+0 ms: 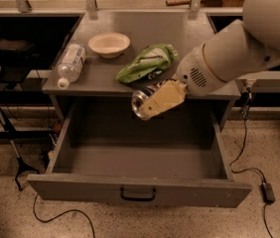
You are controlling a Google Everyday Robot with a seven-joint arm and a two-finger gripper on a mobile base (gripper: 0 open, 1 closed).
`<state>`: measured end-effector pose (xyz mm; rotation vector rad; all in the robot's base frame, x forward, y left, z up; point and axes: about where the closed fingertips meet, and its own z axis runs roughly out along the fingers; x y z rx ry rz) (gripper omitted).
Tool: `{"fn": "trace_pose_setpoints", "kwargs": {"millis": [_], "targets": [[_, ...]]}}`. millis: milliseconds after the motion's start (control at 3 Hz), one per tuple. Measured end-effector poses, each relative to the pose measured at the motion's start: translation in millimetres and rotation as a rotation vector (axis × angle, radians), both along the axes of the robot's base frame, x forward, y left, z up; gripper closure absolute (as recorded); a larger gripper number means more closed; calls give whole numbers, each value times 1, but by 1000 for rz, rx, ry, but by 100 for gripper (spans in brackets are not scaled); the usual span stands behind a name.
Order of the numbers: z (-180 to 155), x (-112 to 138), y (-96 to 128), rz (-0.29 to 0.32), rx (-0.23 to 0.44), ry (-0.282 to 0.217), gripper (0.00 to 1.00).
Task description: Place pepsi can into top drawer
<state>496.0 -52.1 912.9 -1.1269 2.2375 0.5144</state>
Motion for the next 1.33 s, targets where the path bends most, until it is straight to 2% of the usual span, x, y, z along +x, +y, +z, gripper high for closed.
{"fn": "trace_pose_setpoints", "kwargs": {"millis": [333,667,1000,1333], "targets": [[-51,-10,-2,-1,-13,131,100],[-92,-5,10,-16,-39,263,100],[-125,11,24,-52,-97,373,100],[-158,28,26,-95,-178,469,100]]}}
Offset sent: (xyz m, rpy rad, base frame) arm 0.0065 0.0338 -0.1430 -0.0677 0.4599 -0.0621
